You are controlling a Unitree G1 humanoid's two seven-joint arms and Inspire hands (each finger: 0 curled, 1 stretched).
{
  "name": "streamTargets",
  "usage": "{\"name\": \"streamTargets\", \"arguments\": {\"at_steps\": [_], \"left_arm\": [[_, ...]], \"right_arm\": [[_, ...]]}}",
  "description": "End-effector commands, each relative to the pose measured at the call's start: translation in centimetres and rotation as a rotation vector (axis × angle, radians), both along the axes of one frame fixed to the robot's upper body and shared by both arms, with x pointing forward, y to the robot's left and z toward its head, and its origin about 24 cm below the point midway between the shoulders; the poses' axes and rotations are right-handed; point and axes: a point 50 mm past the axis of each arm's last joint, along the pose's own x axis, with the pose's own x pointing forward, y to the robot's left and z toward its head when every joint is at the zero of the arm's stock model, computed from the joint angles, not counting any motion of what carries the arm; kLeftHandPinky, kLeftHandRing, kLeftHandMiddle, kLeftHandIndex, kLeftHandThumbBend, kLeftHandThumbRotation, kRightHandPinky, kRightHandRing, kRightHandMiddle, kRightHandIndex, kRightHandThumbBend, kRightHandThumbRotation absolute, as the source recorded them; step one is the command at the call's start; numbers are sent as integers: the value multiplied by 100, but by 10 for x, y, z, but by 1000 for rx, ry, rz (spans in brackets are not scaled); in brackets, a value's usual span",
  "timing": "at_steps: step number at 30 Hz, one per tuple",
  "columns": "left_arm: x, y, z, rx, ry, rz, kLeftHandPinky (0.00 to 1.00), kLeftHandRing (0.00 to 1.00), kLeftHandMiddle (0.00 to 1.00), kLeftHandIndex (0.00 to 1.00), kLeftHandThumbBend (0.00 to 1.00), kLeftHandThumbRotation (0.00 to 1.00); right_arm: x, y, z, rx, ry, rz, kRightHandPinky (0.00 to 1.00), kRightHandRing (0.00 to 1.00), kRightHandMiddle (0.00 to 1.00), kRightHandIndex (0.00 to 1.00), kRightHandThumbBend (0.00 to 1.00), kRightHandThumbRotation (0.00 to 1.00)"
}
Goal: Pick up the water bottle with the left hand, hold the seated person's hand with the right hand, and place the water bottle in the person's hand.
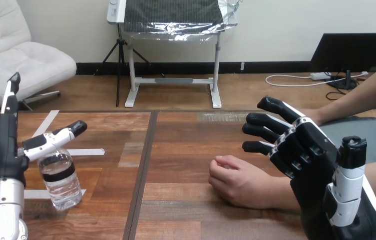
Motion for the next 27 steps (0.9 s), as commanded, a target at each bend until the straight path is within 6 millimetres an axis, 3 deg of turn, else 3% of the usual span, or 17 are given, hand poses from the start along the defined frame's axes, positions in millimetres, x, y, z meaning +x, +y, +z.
{"name": "streamTargets", "arguments": {"at_steps": [1, 27], "left_arm": [[16, 1, 18, 42, -54, -24, 99, 100, 99, 99, 95, 22], [16, 8, -7, 7, 74, 15, 96, 98, 99, 100, 95, 24]], "right_arm": [[3, -2, 6, 9, -55, -4, 71, 78, 78, 81, 81, 100], [1, -3, 6, 11, -59, 4, 73, 79, 79, 82, 80, 100]]}}
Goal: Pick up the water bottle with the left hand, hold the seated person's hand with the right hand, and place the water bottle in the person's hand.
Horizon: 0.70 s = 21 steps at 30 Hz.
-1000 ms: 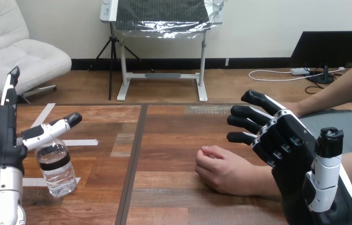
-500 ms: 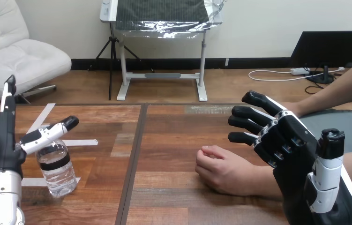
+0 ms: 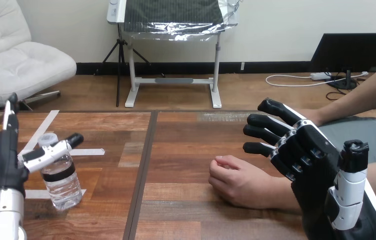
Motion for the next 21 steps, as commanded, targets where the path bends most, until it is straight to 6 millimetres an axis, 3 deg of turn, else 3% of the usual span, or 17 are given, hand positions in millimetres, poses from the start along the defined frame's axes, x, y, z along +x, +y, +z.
{"name": "streamTargets", "arguments": {"at_steps": [1, 11, 21], "left_arm": [[17, -1, 18, 19, -51, -12, 96, 98, 99, 100, 95, 24], [19, -1, 10, -18, -25, -9, 95, 97, 99, 100, 96, 23], [21, -2, 5, -41, 3, -15, 99, 99, 99, 100, 96, 23]], "right_arm": [[4, -1, 6, 16, -56, -5, 73, 79, 79, 82, 80, 100], [4, -1, 7, 16, -54, -6, 73, 79, 78, 82, 80, 100], [4, -1, 7, 13, -58, -5, 72, 79, 78, 81, 80, 100]]}}
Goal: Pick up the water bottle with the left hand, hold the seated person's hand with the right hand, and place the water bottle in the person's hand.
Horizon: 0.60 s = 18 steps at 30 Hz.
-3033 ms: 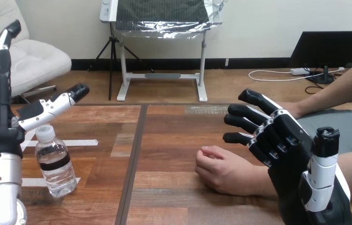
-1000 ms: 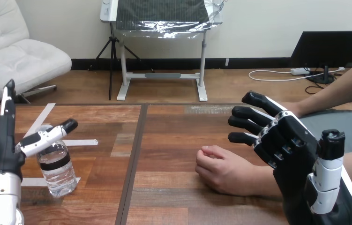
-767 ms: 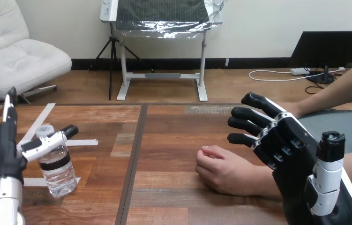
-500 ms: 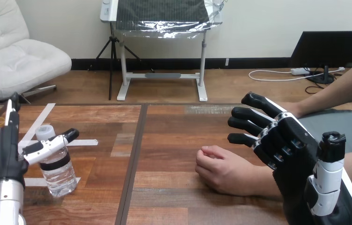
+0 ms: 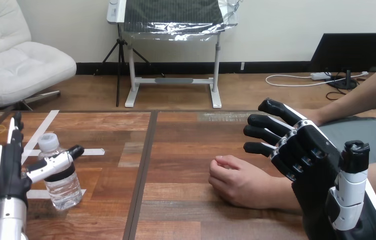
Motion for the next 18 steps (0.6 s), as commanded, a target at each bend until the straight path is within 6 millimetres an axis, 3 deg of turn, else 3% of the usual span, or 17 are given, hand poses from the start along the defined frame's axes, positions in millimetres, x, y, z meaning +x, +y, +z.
{"name": "streamTargets", "arguments": {"at_steps": [1, 18], "left_arm": [[24, -5, 23, -4, -81, -38, 99, 99, 99, 100, 95, 23], [25, -11, 15, -23, -51, -57, 96, 97, 99, 100, 88, 20]], "right_arm": [[5, -1, 7, 14, -57, -4, 72, 78, 78, 81, 80, 100], [5, -1, 7, 16, -55, -1, 72, 78, 78, 81, 80, 100]]}}
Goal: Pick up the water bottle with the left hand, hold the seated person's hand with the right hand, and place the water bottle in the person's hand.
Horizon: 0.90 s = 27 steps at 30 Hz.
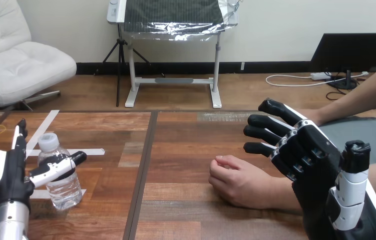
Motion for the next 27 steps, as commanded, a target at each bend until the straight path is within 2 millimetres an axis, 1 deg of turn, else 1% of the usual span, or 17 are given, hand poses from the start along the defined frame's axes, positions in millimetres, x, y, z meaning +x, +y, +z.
{"name": "streamTargets", "arguments": {"at_steps": [1, 3, 6, 8, 10, 14, 20, 27], "left_arm": [[24, -9, 20, 5, -80, -43, 95, 97, 99, 100, 88, 20], [25, -10, 20, -1, -79, -45, 92, 95, 98, 100, 88, 20], [25, -10, 18, -9, -73, -45, 91, 95, 98, 100, 88, 20], [26, -10, 16, -19, -66, -45, 91, 96, 98, 100, 87, 20], [26, -11, 15, -28, -62, -45, 95, 98, 99, 100, 88, 21], [27, -12, 13, -57, -54, -44, 98, 99, 100, 100, 90, 22], [29, -13, 10, -70, -36, -48, 100, 100, 100, 100, 91, 23], [32, -15, 8, -80, -18, -51, 100, 100, 100, 100, 89, 23]], "right_arm": [[5, -1, 7, 13, -55, -1, 72, 78, 78, 81, 80, 100], [5, -1, 7, 12, -54, -2, 72, 78, 78, 81, 80, 100], [5, -1, 7, 11, -56, -1, 72, 78, 78, 81, 80, 100], [5, -1, 8, 9, -58, 0, 72, 78, 78, 81, 80, 100], [5, -2, 8, 8, -60, 0, 72, 78, 78, 81, 80, 100], [5, -1, 8, 10, -61, 1, 72, 78, 78, 81, 80, 100], [4, -1, 8, 13, -64, 4, 72, 78, 78, 81, 80, 100], [5, -1, 9, 24, -67, 13, 72, 78, 78, 81, 80, 100]]}}
